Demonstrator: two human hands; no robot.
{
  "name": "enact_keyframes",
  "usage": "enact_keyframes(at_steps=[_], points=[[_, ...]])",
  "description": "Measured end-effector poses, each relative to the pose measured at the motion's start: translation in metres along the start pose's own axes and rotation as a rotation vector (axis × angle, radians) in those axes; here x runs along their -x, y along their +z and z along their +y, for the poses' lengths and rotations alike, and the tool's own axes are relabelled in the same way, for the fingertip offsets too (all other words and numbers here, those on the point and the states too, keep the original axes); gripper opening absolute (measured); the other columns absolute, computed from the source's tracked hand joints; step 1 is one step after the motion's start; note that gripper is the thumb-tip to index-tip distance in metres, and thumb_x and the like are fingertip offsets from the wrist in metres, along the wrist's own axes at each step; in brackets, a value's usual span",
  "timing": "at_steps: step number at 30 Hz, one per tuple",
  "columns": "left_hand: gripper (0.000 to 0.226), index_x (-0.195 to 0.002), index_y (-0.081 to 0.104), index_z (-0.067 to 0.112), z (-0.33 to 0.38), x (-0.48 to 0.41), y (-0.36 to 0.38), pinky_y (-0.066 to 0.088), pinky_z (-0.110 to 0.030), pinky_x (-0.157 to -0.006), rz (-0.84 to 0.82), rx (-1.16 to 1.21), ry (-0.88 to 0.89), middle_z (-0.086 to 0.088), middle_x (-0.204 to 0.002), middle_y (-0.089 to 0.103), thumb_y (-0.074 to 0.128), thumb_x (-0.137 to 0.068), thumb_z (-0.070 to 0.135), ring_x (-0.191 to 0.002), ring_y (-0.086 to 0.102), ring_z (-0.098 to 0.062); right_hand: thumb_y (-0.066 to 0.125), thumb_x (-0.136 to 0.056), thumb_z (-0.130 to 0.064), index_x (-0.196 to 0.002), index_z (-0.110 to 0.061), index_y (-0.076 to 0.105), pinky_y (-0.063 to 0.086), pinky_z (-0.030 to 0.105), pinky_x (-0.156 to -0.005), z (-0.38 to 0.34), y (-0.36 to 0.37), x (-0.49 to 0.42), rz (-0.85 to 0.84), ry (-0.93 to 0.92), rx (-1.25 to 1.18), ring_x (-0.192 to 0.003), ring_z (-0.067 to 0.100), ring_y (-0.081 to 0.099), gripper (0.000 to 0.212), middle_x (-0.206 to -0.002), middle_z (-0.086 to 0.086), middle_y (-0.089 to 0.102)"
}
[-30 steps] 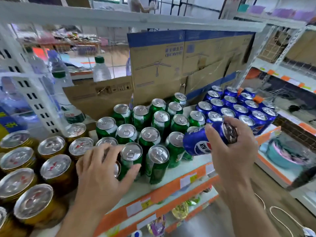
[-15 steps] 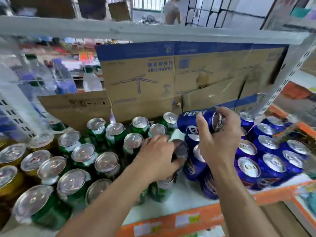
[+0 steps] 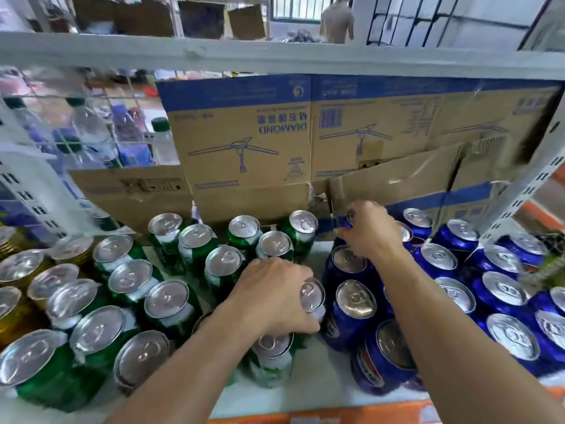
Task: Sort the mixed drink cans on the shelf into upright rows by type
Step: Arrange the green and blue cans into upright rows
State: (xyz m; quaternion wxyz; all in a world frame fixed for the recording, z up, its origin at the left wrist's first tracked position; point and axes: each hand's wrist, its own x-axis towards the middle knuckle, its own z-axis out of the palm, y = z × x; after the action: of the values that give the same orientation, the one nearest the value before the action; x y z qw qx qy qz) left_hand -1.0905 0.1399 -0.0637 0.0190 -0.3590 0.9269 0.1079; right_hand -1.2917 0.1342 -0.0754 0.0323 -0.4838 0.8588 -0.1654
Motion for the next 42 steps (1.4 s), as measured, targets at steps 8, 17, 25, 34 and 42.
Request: enact_keyframes(at_steps=[8, 17, 25, 34, 42], points=[[0.062, -0.112, 0.054, 0.027, -0.002, 0.003, 0.005, 0.031, -0.031, -0.08, -0.02, 0.011, -0.032, 0.007, -0.101, 0.056, 0.067, -0.068, 0.069, -0.104, 0.05, -0.019, 0.064, -0.087, -0.024, -0.116, -0.016, 0.065, 0.049, 0.036, -0.076, -0.005, 0.001, -0.014, -0.205, -0.046, 0.148, -0.093, 0.031, 0.06, 0.03, -0.108, 0.011, 0.066], [0.065, -0.136, 0.046, 0.033, -0.065, 0.032, -0.015, 0.041, -0.033, -0.099, 0.139, 0.107, -0.22, 0.01, -0.133, 0.046, 0.062, -0.08, 0.062, -0.123, 0.043, -0.012, 0.062, -0.087, -0.039, -0.102, -0.012, 0.067, 0.054, 0.038, -0.076, -0.063, -0.018, 0.041, -0.391, -0.313, 0.059, -0.09, 0.026, 0.061, 0.031, -0.099, 0.007, 0.066], [0.078, -0.141, 0.023, 0.04, -0.102, 0.031, -0.013, 0.049, -0.04, -0.088, -0.088, 0.074, -0.257, 0.001, -0.135, 0.046, 0.071, -0.079, 0.048, -0.113, 0.054, -0.024, 0.067, -0.081, -0.036, -0.133, -0.02, 0.047, 0.049, 0.037, -0.092, -0.087, -0.019, 0.078, -0.683, -0.301, 0.225, -0.113, 0.024, 0.053, 0.058, -0.128, 0.004, 0.055], [0.062, -0.129, 0.029, 0.024, -0.1, 0.024, -0.005, 0.044, -0.039, -0.068, 0.05, -0.028, -0.197, -0.006, -0.113, 0.052, 0.07, -0.083, 0.031, -0.098, 0.058, -0.031, 0.064, -0.08, -0.021, -0.122, -0.023, 0.06, 0.051, 0.036, -0.081, -0.089, -0.006, 0.084, -0.542, -0.279, 0.092, -0.1, 0.024, 0.058, 0.042, -0.107, 0.004, 0.059], [0.052, -0.124, 0.039, 0.026, -0.119, 0.032, -0.011, 0.05, -0.037, -0.07, 0.079, 0.029, -0.232, -0.001, -0.113, 0.059, 0.066, -0.08, 0.033, -0.095, 0.059, -0.027, 0.062, -0.076, -0.013, -0.089, -0.02, 0.072, 0.045, 0.032, -0.057, -0.103, 0.004, 0.089, -0.446, -0.348, -0.028, -0.066, 0.017, 0.05, 0.018, -0.065, -0.001, 0.058]])
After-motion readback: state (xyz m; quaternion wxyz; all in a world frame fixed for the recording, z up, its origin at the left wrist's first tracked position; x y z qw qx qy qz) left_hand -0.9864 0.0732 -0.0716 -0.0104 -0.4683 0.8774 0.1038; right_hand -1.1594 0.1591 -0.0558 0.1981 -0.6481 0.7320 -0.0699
